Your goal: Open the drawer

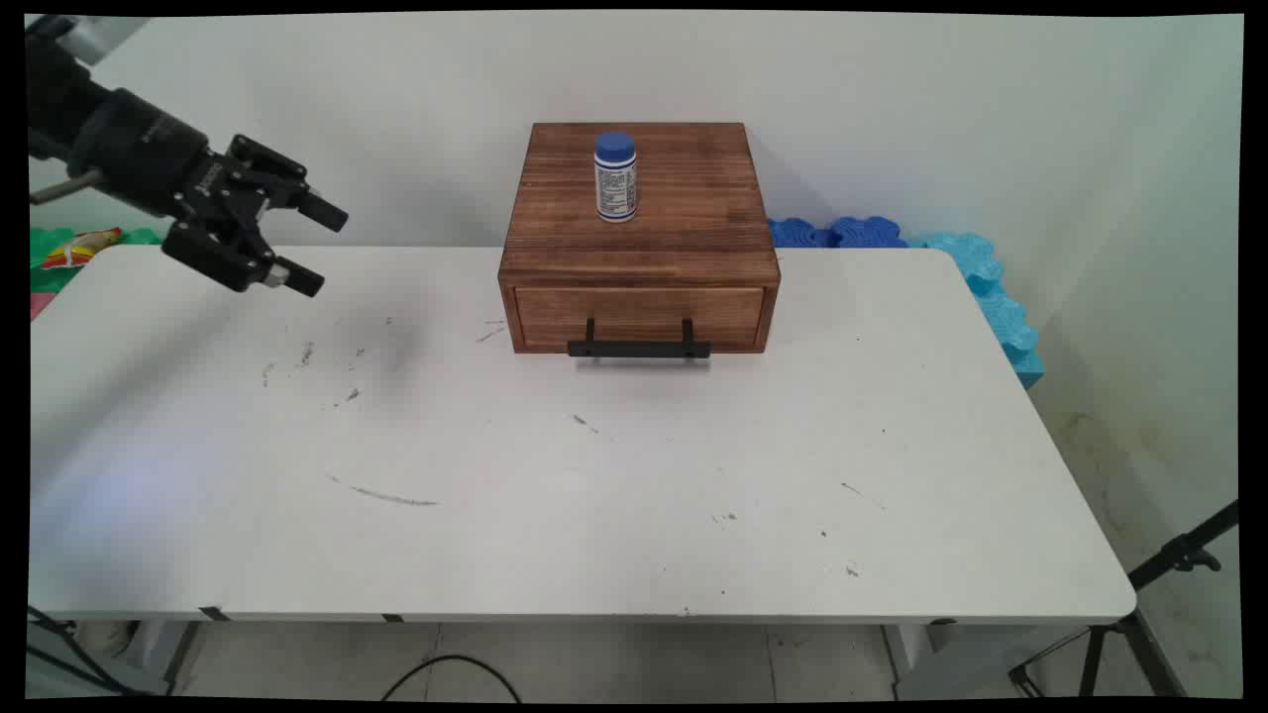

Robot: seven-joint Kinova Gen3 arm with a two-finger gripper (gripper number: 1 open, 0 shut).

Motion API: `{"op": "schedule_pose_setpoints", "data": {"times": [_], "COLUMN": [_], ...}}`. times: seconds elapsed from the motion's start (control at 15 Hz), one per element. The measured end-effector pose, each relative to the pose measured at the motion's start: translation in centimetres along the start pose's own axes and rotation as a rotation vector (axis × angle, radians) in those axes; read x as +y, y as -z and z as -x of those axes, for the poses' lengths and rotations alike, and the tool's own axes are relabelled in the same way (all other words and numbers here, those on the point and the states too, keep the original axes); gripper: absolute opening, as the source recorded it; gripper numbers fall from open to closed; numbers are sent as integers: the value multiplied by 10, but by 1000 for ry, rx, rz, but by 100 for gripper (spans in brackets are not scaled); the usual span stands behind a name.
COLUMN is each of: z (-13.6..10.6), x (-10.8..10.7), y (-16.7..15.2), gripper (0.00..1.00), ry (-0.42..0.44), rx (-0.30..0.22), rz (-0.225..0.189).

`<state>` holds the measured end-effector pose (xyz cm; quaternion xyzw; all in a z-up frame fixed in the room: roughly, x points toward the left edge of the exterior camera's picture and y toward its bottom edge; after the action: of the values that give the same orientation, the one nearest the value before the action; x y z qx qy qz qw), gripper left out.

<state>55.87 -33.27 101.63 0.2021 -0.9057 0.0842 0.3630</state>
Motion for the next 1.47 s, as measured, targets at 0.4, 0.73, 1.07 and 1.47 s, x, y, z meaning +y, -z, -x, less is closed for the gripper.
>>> {"op": "schedule_pose_setpoints", "data": {"times": [0.4, 0.73, 1.07, 1.47], "z": [-34, -82, -120, -145], "x": [5, 12, 16, 16], "y": [-15, -46, -87, -151], "gripper": [100, 100, 100, 100], "ry": [63, 133, 114, 9], "rx": [-29, -49, -80, -149], "rz": [-37, -71, -93, -99]}}
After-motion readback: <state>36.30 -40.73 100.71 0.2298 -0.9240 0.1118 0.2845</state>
